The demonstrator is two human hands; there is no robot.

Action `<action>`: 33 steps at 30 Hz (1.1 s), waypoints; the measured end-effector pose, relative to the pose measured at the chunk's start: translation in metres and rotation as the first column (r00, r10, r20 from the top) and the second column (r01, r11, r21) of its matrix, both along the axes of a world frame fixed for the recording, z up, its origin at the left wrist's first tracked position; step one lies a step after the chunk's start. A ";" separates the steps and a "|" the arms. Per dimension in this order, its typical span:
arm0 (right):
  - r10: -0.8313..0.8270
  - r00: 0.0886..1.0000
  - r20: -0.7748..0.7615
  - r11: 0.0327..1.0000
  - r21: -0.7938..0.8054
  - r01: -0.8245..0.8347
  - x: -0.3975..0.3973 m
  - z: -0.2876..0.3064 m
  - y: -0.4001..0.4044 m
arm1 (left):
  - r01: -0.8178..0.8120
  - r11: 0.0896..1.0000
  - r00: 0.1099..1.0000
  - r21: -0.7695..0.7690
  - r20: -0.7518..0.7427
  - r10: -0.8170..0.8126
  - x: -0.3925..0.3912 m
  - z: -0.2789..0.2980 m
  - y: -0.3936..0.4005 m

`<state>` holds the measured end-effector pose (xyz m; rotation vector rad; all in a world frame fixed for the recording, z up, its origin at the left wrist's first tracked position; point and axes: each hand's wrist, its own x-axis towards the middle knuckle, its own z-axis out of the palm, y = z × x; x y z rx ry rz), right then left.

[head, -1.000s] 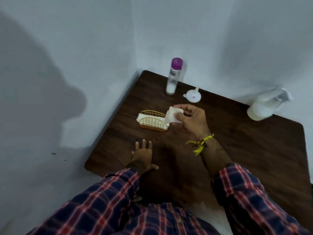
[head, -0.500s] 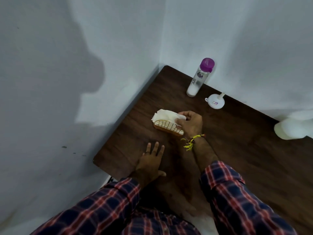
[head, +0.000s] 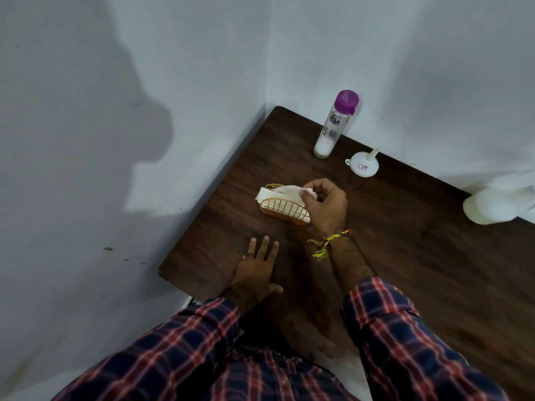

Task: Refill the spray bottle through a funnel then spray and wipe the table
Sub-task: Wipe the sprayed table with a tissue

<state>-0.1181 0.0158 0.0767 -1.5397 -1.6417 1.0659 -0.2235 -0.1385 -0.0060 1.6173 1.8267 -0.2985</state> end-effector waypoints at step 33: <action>-0.879 0.365 -0.307 0.430 -0.178 0.885 0.520 0.013 -0.165 | 0.384 0.907 0.873 0.173 0.251 -0.417 0.474 0.043 0.081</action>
